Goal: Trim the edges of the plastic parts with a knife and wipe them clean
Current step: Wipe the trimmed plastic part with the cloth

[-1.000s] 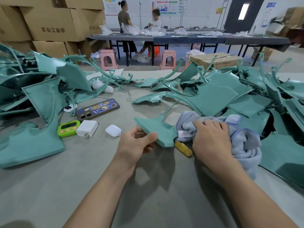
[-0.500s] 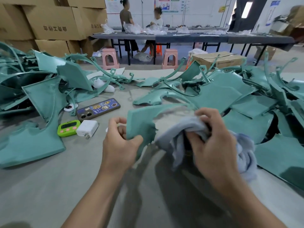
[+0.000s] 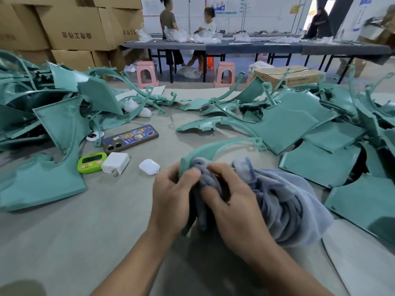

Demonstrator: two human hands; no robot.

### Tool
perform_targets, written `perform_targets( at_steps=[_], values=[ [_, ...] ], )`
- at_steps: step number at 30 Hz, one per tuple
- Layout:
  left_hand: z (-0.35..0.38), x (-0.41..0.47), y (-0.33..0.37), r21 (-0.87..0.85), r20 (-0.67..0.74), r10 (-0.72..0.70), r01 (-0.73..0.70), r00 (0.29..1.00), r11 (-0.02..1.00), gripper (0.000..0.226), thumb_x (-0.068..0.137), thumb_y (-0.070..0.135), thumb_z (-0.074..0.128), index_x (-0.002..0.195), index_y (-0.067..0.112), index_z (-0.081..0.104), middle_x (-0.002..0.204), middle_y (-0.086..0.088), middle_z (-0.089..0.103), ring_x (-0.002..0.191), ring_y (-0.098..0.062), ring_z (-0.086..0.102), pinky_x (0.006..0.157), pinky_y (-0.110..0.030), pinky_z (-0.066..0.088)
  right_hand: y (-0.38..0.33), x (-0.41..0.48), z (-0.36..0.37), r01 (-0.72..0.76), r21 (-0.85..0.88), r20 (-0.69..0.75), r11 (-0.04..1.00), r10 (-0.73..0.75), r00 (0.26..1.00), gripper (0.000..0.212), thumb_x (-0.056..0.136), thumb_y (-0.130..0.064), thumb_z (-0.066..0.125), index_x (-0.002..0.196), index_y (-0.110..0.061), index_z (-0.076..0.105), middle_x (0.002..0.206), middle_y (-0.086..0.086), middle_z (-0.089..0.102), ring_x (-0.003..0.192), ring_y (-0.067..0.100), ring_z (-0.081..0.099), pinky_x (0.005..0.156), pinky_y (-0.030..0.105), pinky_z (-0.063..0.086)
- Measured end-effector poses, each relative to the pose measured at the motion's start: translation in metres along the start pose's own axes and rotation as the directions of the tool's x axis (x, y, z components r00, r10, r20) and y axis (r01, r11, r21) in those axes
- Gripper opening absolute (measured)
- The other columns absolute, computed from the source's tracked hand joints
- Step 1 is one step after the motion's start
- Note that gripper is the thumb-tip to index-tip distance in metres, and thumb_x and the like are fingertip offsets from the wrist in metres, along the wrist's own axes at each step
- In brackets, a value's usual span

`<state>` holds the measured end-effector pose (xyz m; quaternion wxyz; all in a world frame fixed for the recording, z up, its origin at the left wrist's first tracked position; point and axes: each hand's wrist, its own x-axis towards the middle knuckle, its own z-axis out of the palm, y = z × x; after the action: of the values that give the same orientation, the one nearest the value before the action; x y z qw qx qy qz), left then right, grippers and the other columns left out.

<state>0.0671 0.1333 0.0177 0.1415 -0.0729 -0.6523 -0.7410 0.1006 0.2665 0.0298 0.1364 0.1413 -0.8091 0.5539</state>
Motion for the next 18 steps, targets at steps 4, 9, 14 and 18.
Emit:
perform_targets(
  at_steps=[4,9,14,18],
  values=[
    [-0.008,0.011,-0.001,-0.03,-0.117,-0.066,0.063,0.991,0.998,0.058,0.082,0.057,0.064,0.066,0.001,0.067,0.063,-0.032,0.06,0.058,-0.032,0.058,0.057,-0.043,0.048,0.002,0.0,0.014,0.157,-0.321,0.199,0.934,-0.096,0.975,0.076,0.084,-0.024,0.054,0.148,-0.055,0.024,0.156,-0.022,0.035,0.142,0.006,0.034,0.118,0.024,0.026],
    [-0.011,0.012,0.002,-0.03,-0.144,-0.071,0.067,0.987,0.997,0.029,0.082,0.031,0.063,0.06,0.012,0.062,0.056,-0.005,0.054,0.053,-0.019,0.05,0.048,-0.029,0.043,0.001,0.016,0.022,0.155,-0.46,0.155,0.874,-0.093,0.984,0.053,0.096,-0.03,0.039,0.146,-0.046,0.029,0.129,-0.004,0.048,0.117,0.027,0.056,0.097,0.041,0.048],
    [-0.009,0.007,0.004,0.035,-0.112,-0.027,0.031,0.993,0.999,0.033,0.083,0.015,0.056,0.051,0.015,0.053,0.047,0.003,0.043,0.042,-0.014,0.04,0.042,-0.023,0.037,-0.004,0.026,0.018,0.021,-0.402,0.115,0.915,0.028,0.993,0.034,0.102,-0.024,0.048,0.132,-0.039,0.048,0.108,-0.007,0.053,0.1,0.022,0.06,0.088,0.038,0.048],
    [-0.01,0.009,0.005,0.07,-0.052,-0.011,0.015,0.999,0.997,0.024,0.08,0.014,0.055,0.061,-0.001,0.058,0.047,-0.011,0.048,0.039,-0.021,0.043,0.039,-0.026,0.037,-0.009,0.011,0.006,0.143,-0.326,0.132,0.935,-0.104,0.986,0.011,0.1,-0.023,0.052,0.105,-0.031,0.058,0.089,-0.008,0.054,0.079,0.01,0.056,0.075,0.036,0.048]
  ],
)
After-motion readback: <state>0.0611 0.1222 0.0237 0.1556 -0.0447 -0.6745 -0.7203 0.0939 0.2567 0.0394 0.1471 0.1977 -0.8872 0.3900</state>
